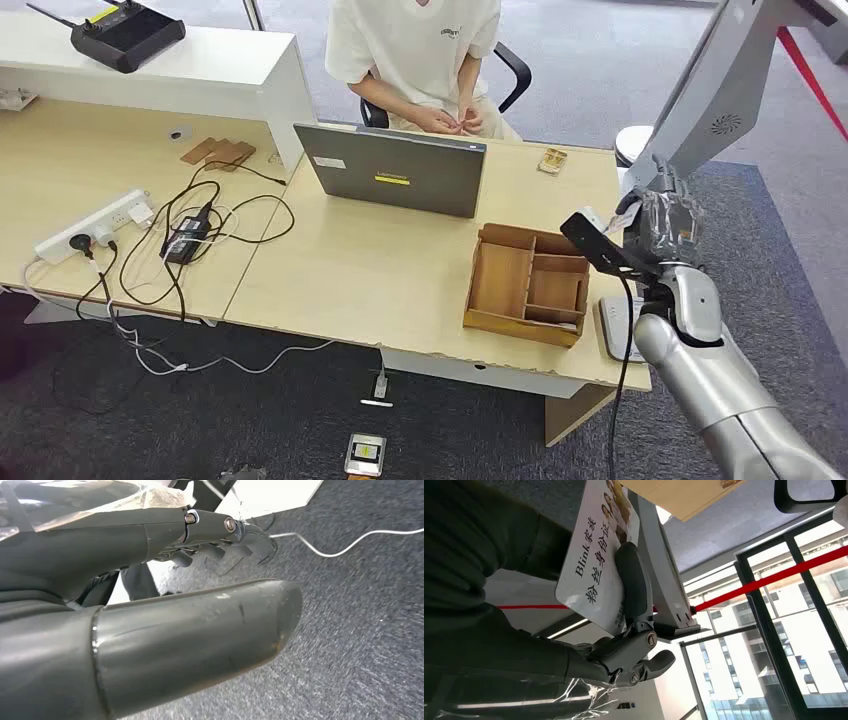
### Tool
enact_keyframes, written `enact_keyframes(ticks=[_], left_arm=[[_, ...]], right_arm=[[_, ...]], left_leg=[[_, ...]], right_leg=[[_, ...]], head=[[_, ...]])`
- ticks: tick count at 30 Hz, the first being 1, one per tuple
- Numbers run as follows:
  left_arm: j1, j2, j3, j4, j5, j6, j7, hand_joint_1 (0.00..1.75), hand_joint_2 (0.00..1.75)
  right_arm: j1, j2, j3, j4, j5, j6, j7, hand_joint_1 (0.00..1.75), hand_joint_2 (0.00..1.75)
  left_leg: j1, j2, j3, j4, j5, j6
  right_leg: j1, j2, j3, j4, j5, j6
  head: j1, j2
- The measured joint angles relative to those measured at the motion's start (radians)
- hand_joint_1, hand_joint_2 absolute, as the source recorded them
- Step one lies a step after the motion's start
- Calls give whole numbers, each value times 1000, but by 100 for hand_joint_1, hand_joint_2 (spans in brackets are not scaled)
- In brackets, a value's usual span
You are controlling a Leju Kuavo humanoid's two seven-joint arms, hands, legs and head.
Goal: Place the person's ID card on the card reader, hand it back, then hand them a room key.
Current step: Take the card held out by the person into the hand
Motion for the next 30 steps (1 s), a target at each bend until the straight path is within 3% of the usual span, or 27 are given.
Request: enact_keyframes(ticks=[11,30], left_arm=[[33,4,36,0,30,29,-4,0,0],[42,6,52,0,44,40,-3,0,0]], right_arm=[[71,-27,-21,-1,-48,-28,-8,175,175],[154,-24,-23,94,-107,-56,-27,175,175]], left_leg=[[0,0,0,0,0,0],[0,0,0,0,0,0]], right_leg=[[0,0,0,0,0,0],[0,0,0,0,0,0]], head=[[0,0],[0,0]])
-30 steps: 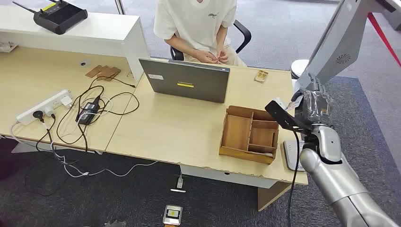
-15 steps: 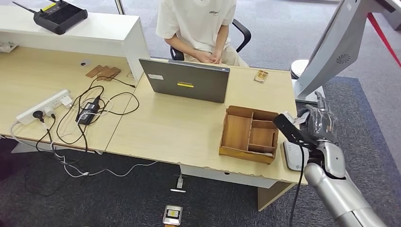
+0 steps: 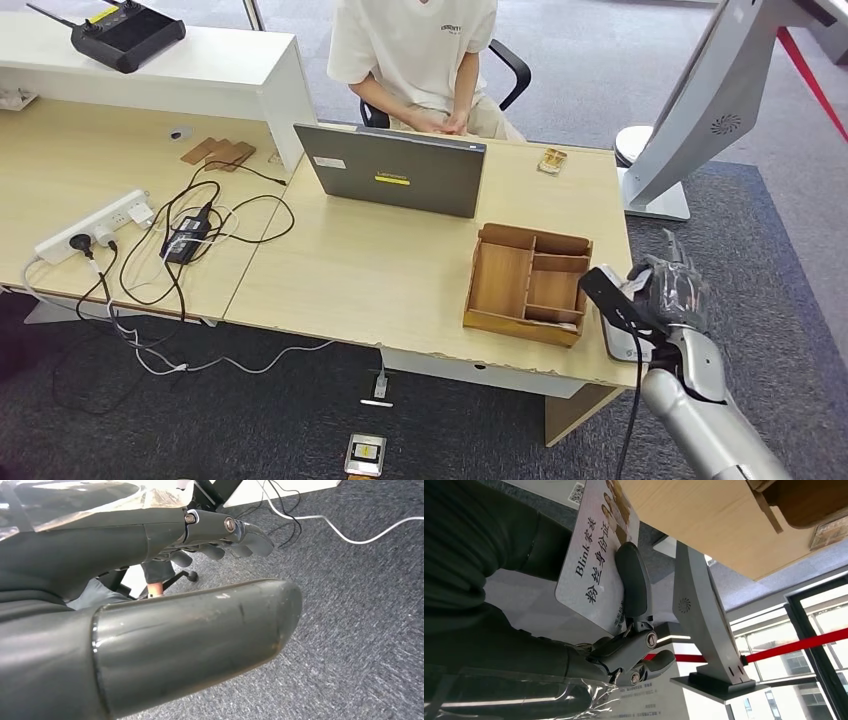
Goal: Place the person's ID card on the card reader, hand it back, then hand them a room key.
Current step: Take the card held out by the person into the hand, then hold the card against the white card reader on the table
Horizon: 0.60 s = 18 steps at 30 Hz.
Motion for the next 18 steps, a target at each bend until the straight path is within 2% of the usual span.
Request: enact_keyframes(ticks=[18], left_arm=[[2,1,0,0,3,0,3,0,0]], right_arm=[[56,1,-13,59,-28,-8,-8,175,175]], left_leg=[[0,0,0,0,0,0]], right_leg=[[0,0,0,0,0,0]], head=[[0,0]])
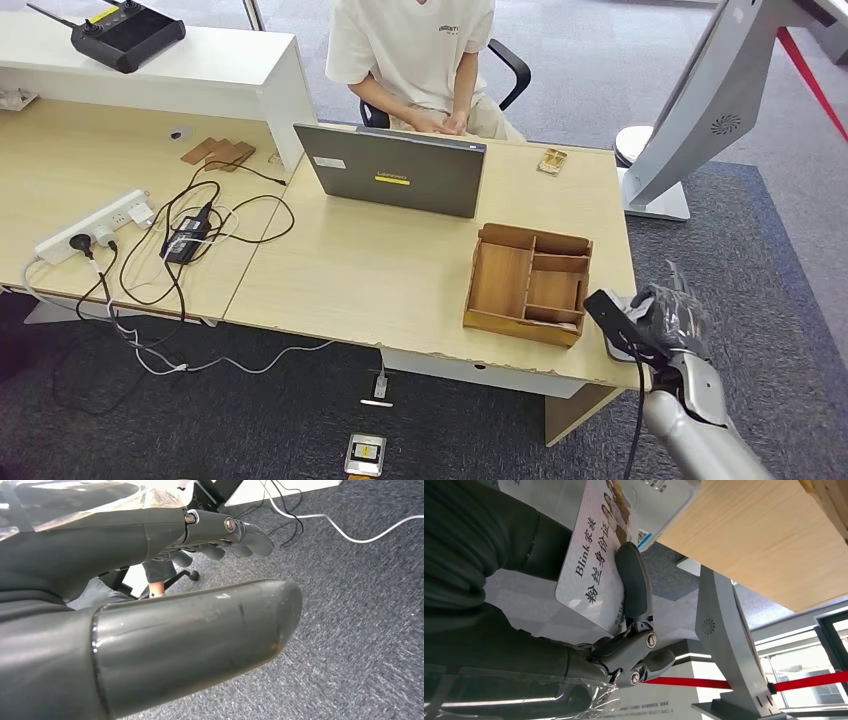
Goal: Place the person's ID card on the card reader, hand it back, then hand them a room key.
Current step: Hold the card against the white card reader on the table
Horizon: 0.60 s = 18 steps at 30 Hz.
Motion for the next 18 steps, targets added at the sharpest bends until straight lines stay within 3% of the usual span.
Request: enact_keyframes(ticks=[18], left_arm=[[-1,2,0,0,-3,1,1,0,0]], right_arm=[[19,10,-6,35,-12,-3,-20,175,175]], left_leg=[[0,0,1,0,0,0]], right_leg=[[0,0,0,0,0,0]], head=[[0,0]])
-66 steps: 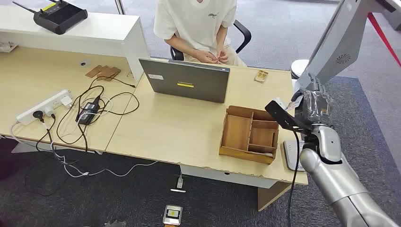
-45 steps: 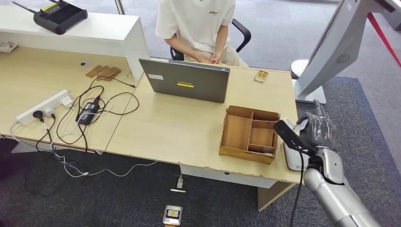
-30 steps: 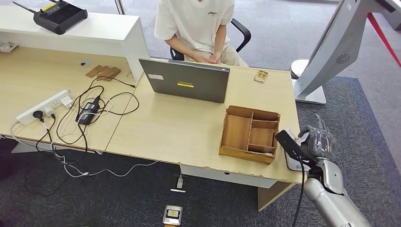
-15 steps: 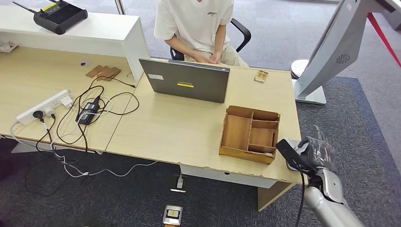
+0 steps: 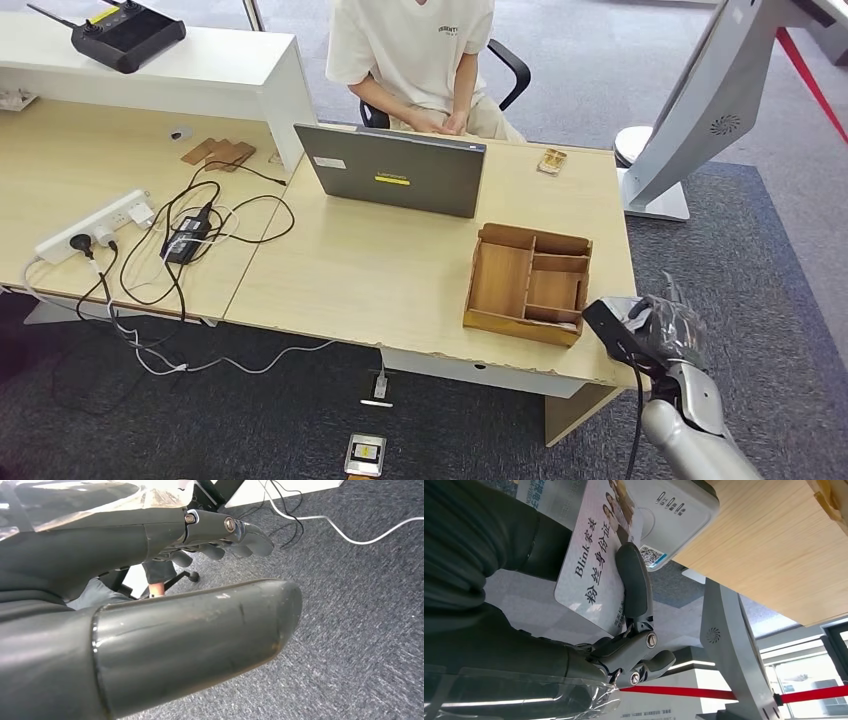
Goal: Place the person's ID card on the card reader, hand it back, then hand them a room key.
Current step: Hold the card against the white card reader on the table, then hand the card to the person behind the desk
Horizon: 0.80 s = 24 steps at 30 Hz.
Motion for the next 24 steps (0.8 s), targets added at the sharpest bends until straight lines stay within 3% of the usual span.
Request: enact_keyframes(ticks=[24], left_arm=[[-5,0,0,0,-1,-6,-6,0,0]], right_arm=[[-48,10,-6,-34,54,-5,-2,173,175]], left_leg=[[0,0,0,0,0,0]], right_leg=[[-1,0,0,0,0,0]], head=[[0,0]])
